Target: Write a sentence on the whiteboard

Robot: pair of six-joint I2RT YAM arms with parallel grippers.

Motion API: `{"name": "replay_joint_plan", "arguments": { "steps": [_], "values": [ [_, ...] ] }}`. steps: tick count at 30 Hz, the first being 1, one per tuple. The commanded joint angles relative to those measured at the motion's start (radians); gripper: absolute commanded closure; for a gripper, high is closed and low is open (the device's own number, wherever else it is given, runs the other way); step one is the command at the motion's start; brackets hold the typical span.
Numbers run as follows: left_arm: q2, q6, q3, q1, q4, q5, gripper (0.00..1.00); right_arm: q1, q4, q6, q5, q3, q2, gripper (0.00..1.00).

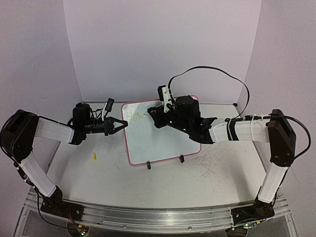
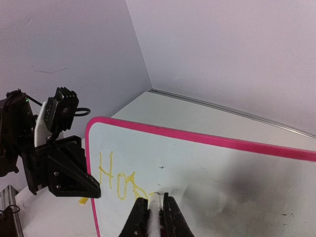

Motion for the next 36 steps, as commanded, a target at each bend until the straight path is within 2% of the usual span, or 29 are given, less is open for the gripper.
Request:
{"name": "replay_joint_plan", "arguments": {
  "steps": [1, 15, 36],
  "values": [
    [-0.035, 0.074, 0.027, 0.002, 0.015, -0.029, 1.00, -0.006, 0.015, 0.008, 0.077, -0.019, -0.040, 1.00],
    [-0.034, 0.072, 0.031, 0.002, 0.015, -0.027, 1.00, -0.006, 0.035, -0.004, 0.097, -0.017, -0.052, 1.00],
    [-0.036, 0.072, 0.034, 0.002, 0.015, -0.026, 1.00, -0.006, 0.035, -0.009, 0.048, 0.039, 0.001, 1.00]
  ]
}}
